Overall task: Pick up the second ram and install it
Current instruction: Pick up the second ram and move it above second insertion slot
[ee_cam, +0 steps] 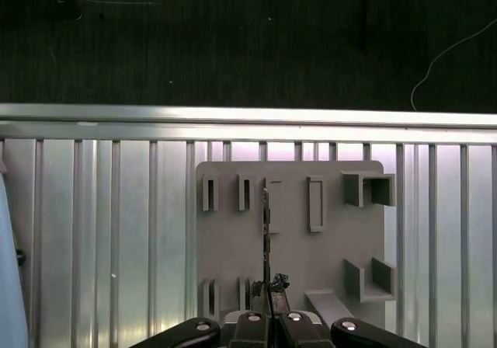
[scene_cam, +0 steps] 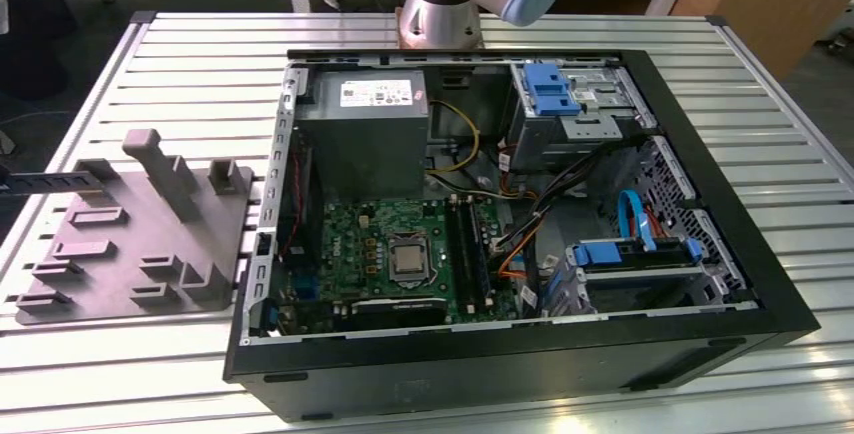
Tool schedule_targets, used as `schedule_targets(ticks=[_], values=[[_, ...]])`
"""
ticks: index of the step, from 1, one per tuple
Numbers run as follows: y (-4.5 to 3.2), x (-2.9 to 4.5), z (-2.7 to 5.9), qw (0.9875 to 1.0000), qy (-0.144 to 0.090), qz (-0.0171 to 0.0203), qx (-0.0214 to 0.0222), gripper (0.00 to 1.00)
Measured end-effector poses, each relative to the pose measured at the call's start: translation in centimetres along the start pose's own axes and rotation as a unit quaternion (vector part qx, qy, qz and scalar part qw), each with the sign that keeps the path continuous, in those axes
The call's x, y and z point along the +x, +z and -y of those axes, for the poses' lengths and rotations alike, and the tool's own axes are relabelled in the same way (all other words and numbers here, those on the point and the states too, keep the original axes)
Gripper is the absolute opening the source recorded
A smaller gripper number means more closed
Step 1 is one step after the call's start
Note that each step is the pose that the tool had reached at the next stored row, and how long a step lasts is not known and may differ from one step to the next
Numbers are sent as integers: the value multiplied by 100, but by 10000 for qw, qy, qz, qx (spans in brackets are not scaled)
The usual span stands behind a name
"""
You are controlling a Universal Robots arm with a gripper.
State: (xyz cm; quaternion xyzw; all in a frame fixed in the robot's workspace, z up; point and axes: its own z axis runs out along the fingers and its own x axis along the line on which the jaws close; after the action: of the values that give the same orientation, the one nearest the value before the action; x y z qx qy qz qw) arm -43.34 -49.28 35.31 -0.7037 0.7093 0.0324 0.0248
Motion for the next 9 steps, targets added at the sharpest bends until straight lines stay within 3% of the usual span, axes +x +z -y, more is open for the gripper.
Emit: schedule_targets(ticks=[9], values=[[-228, -18, -2, 10000, 0, 0, 0, 11]])
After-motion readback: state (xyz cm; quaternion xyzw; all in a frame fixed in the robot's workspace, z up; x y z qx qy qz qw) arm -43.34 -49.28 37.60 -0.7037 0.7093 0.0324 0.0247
